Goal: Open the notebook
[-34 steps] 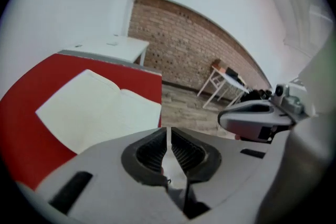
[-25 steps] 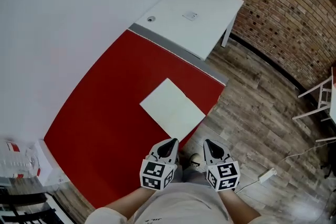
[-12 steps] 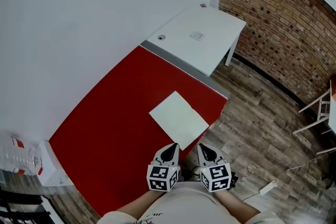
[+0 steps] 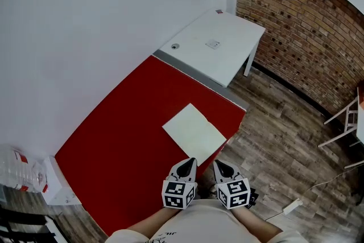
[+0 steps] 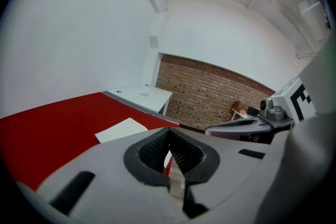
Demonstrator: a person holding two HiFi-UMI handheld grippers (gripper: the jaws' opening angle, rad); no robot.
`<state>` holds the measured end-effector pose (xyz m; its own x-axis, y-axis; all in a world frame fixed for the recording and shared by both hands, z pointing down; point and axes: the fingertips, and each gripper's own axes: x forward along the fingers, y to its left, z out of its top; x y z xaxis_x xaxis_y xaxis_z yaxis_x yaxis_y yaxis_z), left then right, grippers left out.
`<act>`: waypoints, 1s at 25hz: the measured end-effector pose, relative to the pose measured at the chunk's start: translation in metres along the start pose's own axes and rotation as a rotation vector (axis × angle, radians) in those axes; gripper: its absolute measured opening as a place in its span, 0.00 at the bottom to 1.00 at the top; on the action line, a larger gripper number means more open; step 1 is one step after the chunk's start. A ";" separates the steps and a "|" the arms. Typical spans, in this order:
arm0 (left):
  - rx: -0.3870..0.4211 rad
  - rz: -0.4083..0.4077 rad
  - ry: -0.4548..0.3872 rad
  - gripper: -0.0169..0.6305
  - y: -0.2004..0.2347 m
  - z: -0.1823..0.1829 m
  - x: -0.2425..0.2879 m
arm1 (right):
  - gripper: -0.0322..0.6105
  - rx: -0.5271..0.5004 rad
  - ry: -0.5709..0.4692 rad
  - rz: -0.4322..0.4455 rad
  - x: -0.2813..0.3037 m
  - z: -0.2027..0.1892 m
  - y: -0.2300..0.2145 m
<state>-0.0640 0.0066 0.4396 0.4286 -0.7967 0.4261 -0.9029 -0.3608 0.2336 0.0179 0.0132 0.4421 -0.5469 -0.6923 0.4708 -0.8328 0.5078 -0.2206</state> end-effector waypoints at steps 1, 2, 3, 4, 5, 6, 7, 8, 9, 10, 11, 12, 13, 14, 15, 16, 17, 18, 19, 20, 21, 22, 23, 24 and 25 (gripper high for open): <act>0.000 0.000 0.002 0.04 0.000 0.000 0.001 | 0.06 0.001 0.004 0.001 0.001 -0.001 -0.001; -0.001 -0.001 0.004 0.04 0.000 -0.001 0.001 | 0.06 -0.002 0.008 0.001 0.001 -0.001 -0.001; -0.002 -0.002 0.007 0.04 0.000 -0.002 0.001 | 0.06 -0.008 0.010 0.002 0.002 -0.002 0.000; -0.003 -0.002 0.008 0.04 0.000 -0.003 0.001 | 0.06 -0.012 0.013 0.003 0.002 -0.002 0.000; -0.005 -0.001 0.009 0.04 0.000 -0.003 0.001 | 0.06 -0.016 0.016 0.005 0.002 -0.003 0.000; -0.008 -0.001 0.009 0.04 0.000 -0.004 0.002 | 0.06 -0.018 0.020 0.007 0.002 -0.004 0.001; -0.010 -0.001 0.009 0.04 0.000 -0.004 0.002 | 0.06 -0.019 0.023 0.009 0.002 -0.005 0.001; -0.012 0.000 0.008 0.04 0.000 -0.004 0.002 | 0.06 -0.020 0.026 0.011 0.002 -0.005 0.001; -0.013 0.000 0.008 0.04 0.000 -0.004 0.001 | 0.06 -0.020 0.027 0.012 0.003 -0.006 0.001; -0.013 0.000 0.008 0.04 0.000 -0.004 0.001 | 0.06 -0.020 0.028 0.013 0.003 -0.007 0.002; -0.013 0.000 0.008 0.04 0.001 -0.004 0.002 | 0.06 -0.020 0.028 0.013 0.004 -0.007 0.002; -0.013 0.000 0.010 0.04 0.001 -0.004 0.002 | 0.06 -0.020 0.027 0.014 0.004 -0.006 0.002; -0.014 0.000 0.011 0.04 0.002 -0.003 0.002 | 0.06 -0.020 0.026 0.014 0.005 -0.005 0.002; -0.014 0.000 0.011 0.04 0.003 -0.003 0.002 | 0.06 -0.020 0.024 0.014 0.006 -0.003 0.003; -0.013 0.001 0.010 0.04 0.004 -0.002 0.003 | 0.06 -0.020 0.024 0.015 0.007 -0.003 0.003; -0.013 0.000 0.010 0.04 0.004 -0.002 0.003 | 0.06 -0.019 0.025 0.016 0.008 -0.003 0.003; -0.013 0.000 0.011 0.04 0.005 -0.003 0.003 | 0.06 -0.019 0.026 0.016 0.008 -0.003 0.003; -0.013 0.000 0.012 0.04 0.004 -0.003 0.004 | 0.06 -0.019 0.028 0.016 0.008 -0.004 0.002; -0.013 -0.001 0.013 0.04 0.004 -0.003 0.004 | 0.06 -0.019 0.029 0.014 0.008 -0.005 0.002; -0.013 -0.002 0.014 0.04 0.003 -0.004 0.005 | 0.06 -0.020 0.029 0.013 0.007 -0.005 0.001; -0.013 -0.002 0.015 0.04 0.003 -0.005 0.005 | 0.06 -0.021 0.030 0.012 0.007 -0.006 0.000; -0.013 -0.002 0.016 0.04 0.002 -0.006 0.005 | 0.06 -0.021 0.030 0.010 0.006 -0.007 0.000; -0.013 -0.002 0.018 0.04 0.002 -0.007 0.005 | 0.06 -0.022 0.031 0.008 0.006 -0.007 -0.001; -0.014 -0.003 0.020 0.04 0.002 -0.007 0.004 | 0.06 -0.021 0.031 0.006 0.006 -0.008 -0.001; -0.016 -0.003 0.022 0.04 0.002 -0.008 0.004 | 0.06 -0.021 0.032 0.003 0.005 -0.009 -0.002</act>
<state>-0.0637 0.0065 0.4491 0.4320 -0.7848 0.4443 -0.9011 -0.3554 0.2484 0.0173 0.0133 0.4524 -0.5458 -0.6742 0.4976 -0.8291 0.5207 -0.2037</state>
